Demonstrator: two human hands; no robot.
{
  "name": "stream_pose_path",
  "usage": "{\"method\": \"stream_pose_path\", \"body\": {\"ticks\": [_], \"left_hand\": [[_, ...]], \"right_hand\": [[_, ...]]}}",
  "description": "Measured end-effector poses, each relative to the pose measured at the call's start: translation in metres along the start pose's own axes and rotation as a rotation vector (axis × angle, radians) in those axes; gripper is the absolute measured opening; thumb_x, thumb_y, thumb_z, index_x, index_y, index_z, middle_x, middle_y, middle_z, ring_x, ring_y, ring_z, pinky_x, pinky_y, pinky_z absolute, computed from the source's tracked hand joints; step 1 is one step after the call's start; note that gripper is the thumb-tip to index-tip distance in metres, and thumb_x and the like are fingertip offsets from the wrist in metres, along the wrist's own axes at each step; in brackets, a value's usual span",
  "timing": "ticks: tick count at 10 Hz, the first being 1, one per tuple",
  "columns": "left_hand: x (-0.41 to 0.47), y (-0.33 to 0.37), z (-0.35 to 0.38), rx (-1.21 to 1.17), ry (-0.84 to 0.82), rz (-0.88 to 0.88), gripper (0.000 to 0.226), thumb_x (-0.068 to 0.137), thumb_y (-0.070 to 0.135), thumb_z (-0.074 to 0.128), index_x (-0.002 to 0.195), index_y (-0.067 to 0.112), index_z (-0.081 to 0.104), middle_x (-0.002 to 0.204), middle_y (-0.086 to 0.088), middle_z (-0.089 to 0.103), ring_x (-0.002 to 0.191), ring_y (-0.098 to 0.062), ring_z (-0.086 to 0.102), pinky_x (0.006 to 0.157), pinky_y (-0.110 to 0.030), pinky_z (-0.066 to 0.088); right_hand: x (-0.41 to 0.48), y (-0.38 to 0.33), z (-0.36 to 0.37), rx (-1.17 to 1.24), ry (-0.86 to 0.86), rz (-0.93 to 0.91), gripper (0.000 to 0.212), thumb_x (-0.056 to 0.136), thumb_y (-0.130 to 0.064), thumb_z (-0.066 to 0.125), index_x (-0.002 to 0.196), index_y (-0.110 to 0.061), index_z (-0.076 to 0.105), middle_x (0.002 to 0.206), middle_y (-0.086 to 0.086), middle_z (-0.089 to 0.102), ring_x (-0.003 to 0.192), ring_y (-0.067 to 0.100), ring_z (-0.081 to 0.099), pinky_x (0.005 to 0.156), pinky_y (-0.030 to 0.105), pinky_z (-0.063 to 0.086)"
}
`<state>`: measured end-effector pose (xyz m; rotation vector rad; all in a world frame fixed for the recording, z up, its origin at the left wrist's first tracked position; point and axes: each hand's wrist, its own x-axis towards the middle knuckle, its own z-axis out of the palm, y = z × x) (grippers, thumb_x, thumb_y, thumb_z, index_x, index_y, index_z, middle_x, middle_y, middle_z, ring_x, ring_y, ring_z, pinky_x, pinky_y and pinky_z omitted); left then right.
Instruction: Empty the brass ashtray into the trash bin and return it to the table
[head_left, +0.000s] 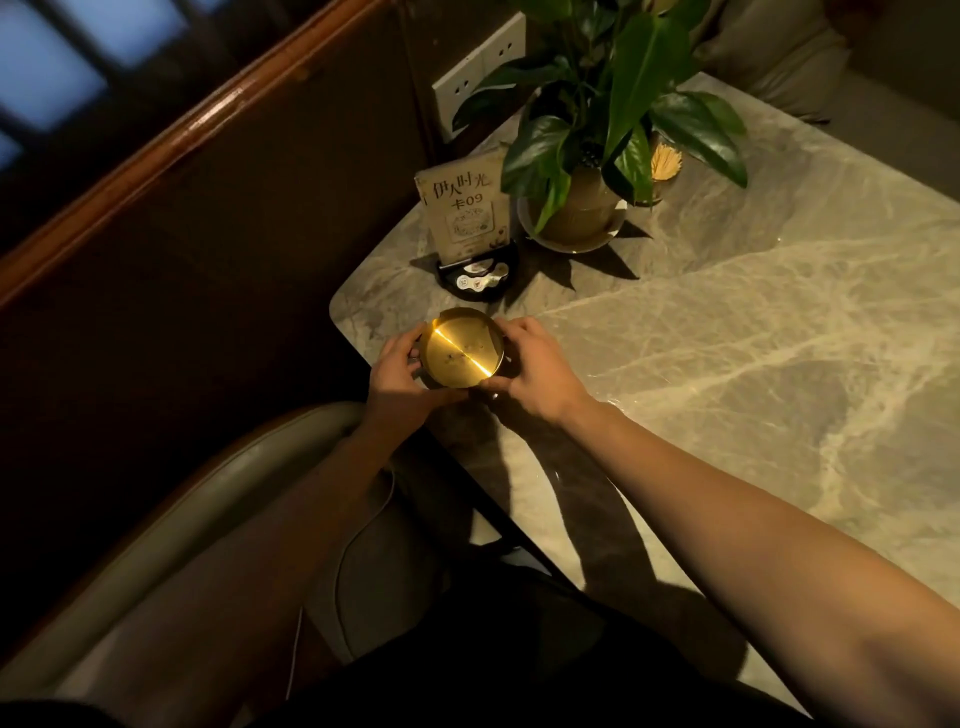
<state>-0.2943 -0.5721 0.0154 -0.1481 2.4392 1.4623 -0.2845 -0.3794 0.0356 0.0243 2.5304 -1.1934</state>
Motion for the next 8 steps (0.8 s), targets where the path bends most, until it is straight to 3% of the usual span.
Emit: {"method": "stream_pose_path", "body": {"ticks": [1, 3, 4, 5, 6, 8], "left_hand": [[0.013, -0.002, 0.0, -0.006, 0.031, -0.009, 0.099, 0.052, 0.004, 0.093, 0.138, 0.009, 0.046, 0.139, -0.011, 0.049, 0.121, -0.017, 0.053, 0.093, -0.018, 0.05], [0.033, -0.008, -0.005, 0.011, 0.107, -0.042, 0.098, 0.052, 0.005, 0.093, 0.138, 0.005, 0.047, 0.139, -0.015, 0.046, 0.122, -0.022, 0.053, 0.101, -0.034, 0.049], [0.046, -0.018, -0.009, 0.078, 0.12, -0.032, 0.096, 0.053, 0.012, 0.094, 0.137, 0.004, 0.048, 0.136, -0.018, 0.049, 0.121, -0.026, 0.057, 0.097, -0.034, 0.051], [0.049, -0.02, -0.01, 0.139, 0.114, -0.019, 0.096, 0.051, 0.025, 0.093, 0.135, 0.007, 0.05, 0.133, -0.017, 0.054, 0.117, -0.023, 0.059, 0.092, -0.028, 0.052], [0.05, -0.026, -0.008, 0.186, 0.11, -0.014, 0.096, 0.048, 0.041, 0.085, 0.133, 0.01, 0.052, 0.128, -0.013, 0.059, 0.114, -0.021, 0.06, 0.092, -0.034, 0.054], [0.046, -0.03, -0.012, 0.208, 0.124, 0.032, 0.097, 0.054, 0.039, 0.085, 0.138, 0.011, 0.046, 0.134, -0.012, 0.055, 0.121, -0.022, 0.056, 0.097, -0.041, 0.052]], "right_hand": [[0.013, -0.004, -0.001, -0.011, -0.023, 0.009, 0.081, 0.071, -0.022, 0.082, 0.14, -0.004, 0.042, 0.131, 0.015, 0.048, 0.123, 0.027, 0.047, 0.107, 0.029, 0.034], [0.046, -0.015, 0.004, 0.084, -0.043, 0.059, 0.071, 0.064, -0.029, 0.075, 0.129, -0.013, 0.052, 0.122, 0.015, 0.06, 0.114, 0.028, 0.059, 0.099, 0.045, 0.049], [0.077, -0.002, 0.021, 0.105, -0.065, 0.065, 0.057, 0.064, -0.029, 0.066, 0.118, -0.012, 0.056, 0.113, 0.015, 0.067, 0.106, 0.033, 0.064, 0.088, 0.052, 0.054], [0.07, -0.015, 0.015, 0.11, -0.043, 0.073, 0.054, 0.068, -0.022, 0.066, 0.119, -0.008, 0.055, 0.113, 0.018, 0.067, 0.107, 0.035, 0.063, 0.088, 0.053, 0.052], [0.068, -0.01, 0.015, 0.153, -0.104, 0.103, 0.061, 0.073, 0.001, 0.067, 0.131, 0.002, 0.046, 0.126, 0.024, 0.059, 0.119, 0.039, 0.055, 0.099, 0.054, 0.046], [0.063, -0.008, 0.018, 0.288, -0.133, 0.108, 0.069, 0.069, -0.011, 0.069, 0.134, -0.006, 0.044, 0.131, 0.018, 0.058, 0.123, 0.031, 0.054, 0.104, 0.049, 0.044]]}}
